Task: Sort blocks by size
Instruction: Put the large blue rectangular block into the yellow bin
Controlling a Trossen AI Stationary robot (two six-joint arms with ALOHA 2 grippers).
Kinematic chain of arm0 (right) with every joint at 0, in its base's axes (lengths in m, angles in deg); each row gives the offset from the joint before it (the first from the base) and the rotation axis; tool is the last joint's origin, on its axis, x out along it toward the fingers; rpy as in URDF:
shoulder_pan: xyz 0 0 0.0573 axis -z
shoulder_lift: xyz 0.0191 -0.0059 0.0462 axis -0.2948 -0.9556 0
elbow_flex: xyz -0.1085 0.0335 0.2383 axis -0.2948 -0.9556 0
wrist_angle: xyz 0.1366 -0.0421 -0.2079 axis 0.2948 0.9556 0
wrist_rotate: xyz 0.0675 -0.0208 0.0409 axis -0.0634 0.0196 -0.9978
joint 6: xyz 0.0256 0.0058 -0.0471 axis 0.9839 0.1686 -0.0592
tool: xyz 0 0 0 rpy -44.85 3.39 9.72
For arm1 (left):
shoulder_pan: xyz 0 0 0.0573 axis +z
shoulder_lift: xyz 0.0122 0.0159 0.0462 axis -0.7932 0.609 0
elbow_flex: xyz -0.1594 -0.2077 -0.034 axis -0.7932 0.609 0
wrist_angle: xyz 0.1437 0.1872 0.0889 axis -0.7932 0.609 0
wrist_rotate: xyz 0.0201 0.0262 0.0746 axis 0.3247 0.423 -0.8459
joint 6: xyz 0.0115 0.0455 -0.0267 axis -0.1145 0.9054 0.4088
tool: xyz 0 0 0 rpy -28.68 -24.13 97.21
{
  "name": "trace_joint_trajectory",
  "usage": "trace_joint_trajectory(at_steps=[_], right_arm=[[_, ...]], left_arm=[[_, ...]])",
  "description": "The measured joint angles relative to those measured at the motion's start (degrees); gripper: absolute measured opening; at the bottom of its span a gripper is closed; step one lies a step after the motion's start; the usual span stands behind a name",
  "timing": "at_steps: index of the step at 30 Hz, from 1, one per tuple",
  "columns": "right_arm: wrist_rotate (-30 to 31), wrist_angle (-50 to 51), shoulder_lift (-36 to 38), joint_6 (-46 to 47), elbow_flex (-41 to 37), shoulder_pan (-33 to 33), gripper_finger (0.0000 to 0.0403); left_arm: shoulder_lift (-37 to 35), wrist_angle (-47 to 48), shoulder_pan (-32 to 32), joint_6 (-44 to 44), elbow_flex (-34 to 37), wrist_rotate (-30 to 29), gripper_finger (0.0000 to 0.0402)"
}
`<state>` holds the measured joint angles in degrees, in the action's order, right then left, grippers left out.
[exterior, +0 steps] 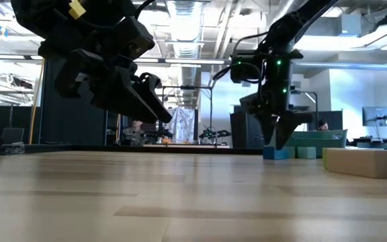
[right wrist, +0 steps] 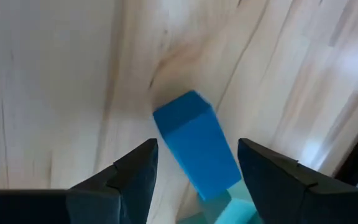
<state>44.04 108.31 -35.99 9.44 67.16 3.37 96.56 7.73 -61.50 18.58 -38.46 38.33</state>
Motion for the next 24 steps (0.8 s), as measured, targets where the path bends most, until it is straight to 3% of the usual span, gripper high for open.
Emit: trace_joint_trajectory(at_steps=[12,20,24], right_arm=[[-0.6,-1.12,-5.5,-1.63,0.23,1.34,0.025],[-0.64,-1.26,-4.05,0.34,0.06,-0.19,0.016],[-0.69,-1.13,-3.79,3.29,0.06,-1.35,0.0158]], left_arm=[[0.0,0.49,0.0,0.06,0.0,0.0,0.0197],[0.0,-0.19,0.0,0.48,0.0,0.0,0.0197],[0.0,-0.2,0.0,0.11,0.0,0.0,0.0197]])
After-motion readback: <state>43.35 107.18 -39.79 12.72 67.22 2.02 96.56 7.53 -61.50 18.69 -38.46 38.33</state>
